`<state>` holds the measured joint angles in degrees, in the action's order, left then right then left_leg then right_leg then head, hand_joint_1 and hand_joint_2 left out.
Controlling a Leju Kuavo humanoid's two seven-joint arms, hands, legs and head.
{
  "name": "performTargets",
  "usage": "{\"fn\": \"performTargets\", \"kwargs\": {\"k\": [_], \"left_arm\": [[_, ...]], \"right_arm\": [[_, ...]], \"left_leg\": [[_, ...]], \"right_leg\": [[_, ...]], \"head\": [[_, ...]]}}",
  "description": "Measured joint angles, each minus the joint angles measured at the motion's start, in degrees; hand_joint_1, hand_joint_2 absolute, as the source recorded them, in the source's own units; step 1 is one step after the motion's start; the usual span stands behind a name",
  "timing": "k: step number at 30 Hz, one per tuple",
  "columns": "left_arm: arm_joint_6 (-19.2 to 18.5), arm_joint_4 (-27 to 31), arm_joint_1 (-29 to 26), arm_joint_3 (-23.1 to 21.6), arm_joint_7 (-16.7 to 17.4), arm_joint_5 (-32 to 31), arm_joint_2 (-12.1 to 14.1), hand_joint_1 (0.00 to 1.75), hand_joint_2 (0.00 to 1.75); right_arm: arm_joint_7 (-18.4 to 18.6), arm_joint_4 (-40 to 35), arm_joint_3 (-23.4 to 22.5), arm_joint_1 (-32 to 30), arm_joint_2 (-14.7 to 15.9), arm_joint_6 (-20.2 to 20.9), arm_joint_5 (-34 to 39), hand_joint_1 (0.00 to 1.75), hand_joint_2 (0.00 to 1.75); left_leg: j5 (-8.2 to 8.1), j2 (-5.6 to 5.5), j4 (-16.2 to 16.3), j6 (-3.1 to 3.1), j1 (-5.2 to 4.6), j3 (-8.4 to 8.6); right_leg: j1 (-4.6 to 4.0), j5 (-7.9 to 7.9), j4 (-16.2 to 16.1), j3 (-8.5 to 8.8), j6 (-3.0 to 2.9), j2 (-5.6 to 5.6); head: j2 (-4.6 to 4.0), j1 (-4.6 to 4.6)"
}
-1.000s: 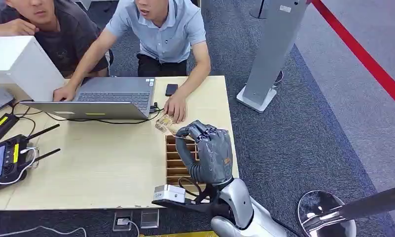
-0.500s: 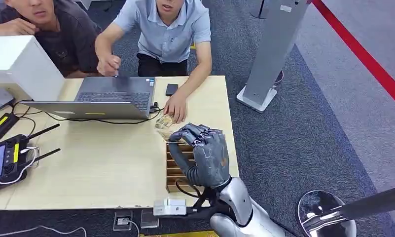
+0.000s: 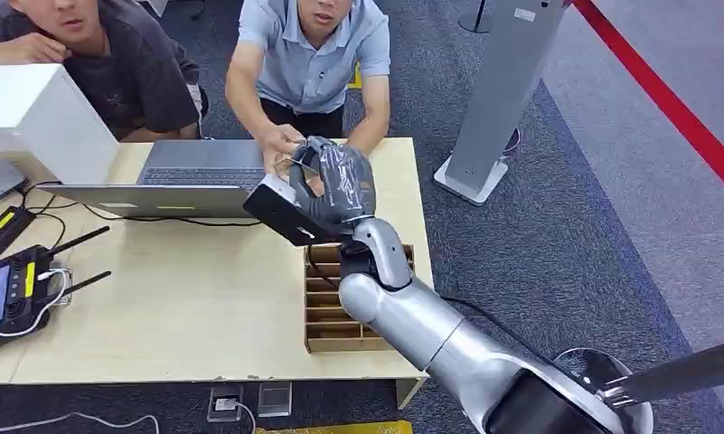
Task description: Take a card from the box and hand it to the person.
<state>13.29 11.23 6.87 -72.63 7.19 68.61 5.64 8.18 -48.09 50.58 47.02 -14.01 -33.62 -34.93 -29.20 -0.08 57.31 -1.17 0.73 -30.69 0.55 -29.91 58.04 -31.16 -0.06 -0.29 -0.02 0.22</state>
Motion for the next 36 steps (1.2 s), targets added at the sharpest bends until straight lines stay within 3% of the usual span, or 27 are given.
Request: {"fn": "performTargets", "kwargs": {"k": [9, 17, 18, 35, 36], "left_arm": [[0.07, 0.0, -0.04, -0.35, 1.44, 0.37, 0.04, 0.0, 1.75], [0.02, 0.0, -0.05, -0.85, -0.37, 0.42, 0.02, 0.0, 1.75], [0.0, 0.0, -0.05, -0.85, -0.57, 0.44, 0.02, 0.0, 1.75], [0.57, -0.02, -0.07, -0.92, -1.22, 0.96, 0.04, 0.0, 1.75], [0.57, -0.02, -0.08, -0.92, -1.2, 0.98, 0.04, 0.0, 1.75]], "right_arm": [[1.46, 9.56, 1.92, 2.73, -2.41, -1.07, -0.96, 1.75, 1.75], [2.62, 13.58, 3.54, 3.79, -3.0, -0.68, -1.79, 1.75, 1.75], [2.75, 13.89, 3.74, 3.97, -3.08, -0.42, -1.99, 0.0, 0.0], [3.8, 16.36, 5.03, 4.21, -3.72, -0.07, -2.29, 0.0, 0.0], [3.87, 16.4, 5.05, 4.21, -3.69, -0.07, -2.27, 0.0, 1.75]], "left_leg": [[0.0, 0.0, 0.0, 0.0, 0.0, -0.03], [0.0, 0.0, 0.0, 0.0, 0.0, -0.05], [0.0, 0.0, 0.0, 0.0, 0.0, -0.05], [0.0, 0.0, 0.01, 0.0, 0.0, -0.04], [0.0, 0.0, 0.01, 0.0, 0.0, -0.05]], "right_leg": [[0.0, 0.01, -0.03, -0.04, 0.01, 0.0], [0.0, 0.01, -0.03, -0.07, 0.0, 0.01], [0.0, 0.01, -0.03, -0.08, 0.0, 0.02], [0.0, 0.01, -0.03, -0.09, 0.01, 0.03], [0.0, 0.01, -0.03, -0.09, 0.01, 0.03]], "head": [[0.0, 0.07], [0.0, 0.0], [0.0, 0.02], [0.0, 0.02], [0.0, 0.02]]}}
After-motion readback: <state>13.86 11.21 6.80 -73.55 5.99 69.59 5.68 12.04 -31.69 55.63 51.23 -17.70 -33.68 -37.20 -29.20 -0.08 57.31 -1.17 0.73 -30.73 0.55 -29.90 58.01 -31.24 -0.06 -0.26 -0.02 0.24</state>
